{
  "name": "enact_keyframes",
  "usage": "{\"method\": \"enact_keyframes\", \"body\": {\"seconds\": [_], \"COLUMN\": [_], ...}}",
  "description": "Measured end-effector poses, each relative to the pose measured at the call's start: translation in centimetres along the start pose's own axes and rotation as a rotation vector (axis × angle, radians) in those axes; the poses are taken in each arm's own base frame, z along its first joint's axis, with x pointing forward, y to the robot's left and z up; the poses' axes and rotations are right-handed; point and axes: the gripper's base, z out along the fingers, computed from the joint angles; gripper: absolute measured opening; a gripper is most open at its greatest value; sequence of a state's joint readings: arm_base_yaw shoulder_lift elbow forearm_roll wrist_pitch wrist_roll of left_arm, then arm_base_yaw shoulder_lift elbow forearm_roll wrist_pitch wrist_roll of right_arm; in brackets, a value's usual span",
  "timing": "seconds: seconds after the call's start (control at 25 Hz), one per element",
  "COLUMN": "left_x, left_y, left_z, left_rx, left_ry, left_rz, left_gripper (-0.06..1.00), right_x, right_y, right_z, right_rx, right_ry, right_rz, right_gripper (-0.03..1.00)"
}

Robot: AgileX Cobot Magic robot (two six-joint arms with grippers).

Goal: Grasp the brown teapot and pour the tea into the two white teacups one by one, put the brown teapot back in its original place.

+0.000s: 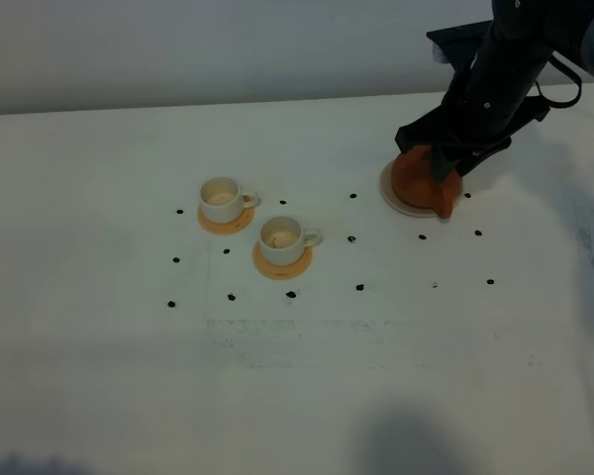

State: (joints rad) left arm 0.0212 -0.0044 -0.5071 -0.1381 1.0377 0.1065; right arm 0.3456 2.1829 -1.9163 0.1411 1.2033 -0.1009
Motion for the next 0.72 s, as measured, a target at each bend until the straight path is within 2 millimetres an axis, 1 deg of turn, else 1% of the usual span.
{"method": "enact_keyframes", "body": {"seconds": [0.08,0.2,0.28,0.56,0.64,0.72], "left_x": [0.0,0.0,0.0,0.0,0.0,0.0], "left_y": [0.0,0.0,0.0,0.0,0.0,0.0], "left_z": [0.0,0.0,0.0,0.0,0.0,0.0], "left_rx": [0.000,0.000,0.000,0.000,0.000,0.000], "left_ry": [0.000,0.000,0.000,0.000,0.000,0.000], "left_rz": [0.000,0.000,0.000,0.000,0.000,0.000], "left_gripper": [0.43,0.43,0.43,0.43,0.43,0.43], "right_x": [0.1,0.1,0.1,-0.1,-0.1,0.0], "right_y": [0.0,0.1,0.3,1.0,1.0,0.8], "right_z": [0.0,-0.6,-1.6,-7.4,-8.1,-7.8], "right_rx": [-0.001,-0.002,-0.009,0.011,0.021,0.033], "right_ry": [0.006,-0.004,-0.028,-0.237,-0.269,-0.284], "right_rz": [-0.001,-0.002,-0.002,-0.020,-0.023,-0.022], "right_gripper": [0.28,0.28,0.28,0.28,0.28,0.28]}}
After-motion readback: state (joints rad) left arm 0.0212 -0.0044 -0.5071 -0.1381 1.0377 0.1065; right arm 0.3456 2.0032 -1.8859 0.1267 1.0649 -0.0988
